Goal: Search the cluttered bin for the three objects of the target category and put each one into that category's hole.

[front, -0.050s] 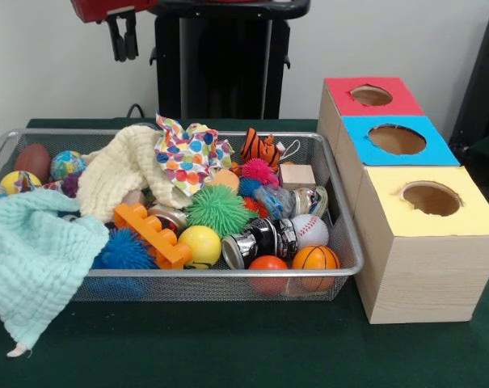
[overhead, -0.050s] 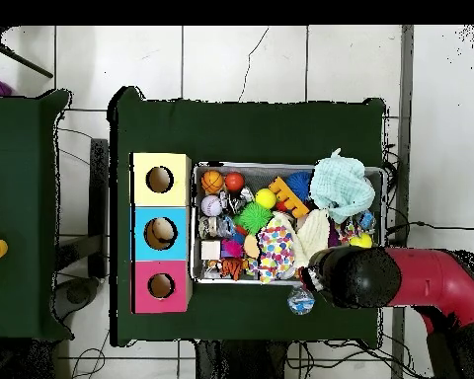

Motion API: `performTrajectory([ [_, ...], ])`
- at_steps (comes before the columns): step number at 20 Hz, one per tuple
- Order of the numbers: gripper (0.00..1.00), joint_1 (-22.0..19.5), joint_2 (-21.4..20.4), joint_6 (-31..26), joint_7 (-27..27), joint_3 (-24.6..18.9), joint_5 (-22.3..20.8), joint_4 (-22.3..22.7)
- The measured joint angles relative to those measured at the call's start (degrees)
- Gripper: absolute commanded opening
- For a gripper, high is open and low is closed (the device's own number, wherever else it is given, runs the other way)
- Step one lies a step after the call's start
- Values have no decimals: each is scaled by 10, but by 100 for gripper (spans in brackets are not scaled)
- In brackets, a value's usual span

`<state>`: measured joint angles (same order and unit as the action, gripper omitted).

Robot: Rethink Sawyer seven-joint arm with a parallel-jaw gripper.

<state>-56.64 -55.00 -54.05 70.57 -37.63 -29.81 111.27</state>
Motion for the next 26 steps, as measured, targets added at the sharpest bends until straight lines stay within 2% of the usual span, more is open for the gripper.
performTrajectory([
  [19,0,0,3,0,0,0,-1,7],
  [23,0,6,26,0,0,4,-1,2],
  [26,0,15,64,0,0,7,-6,-6],
])
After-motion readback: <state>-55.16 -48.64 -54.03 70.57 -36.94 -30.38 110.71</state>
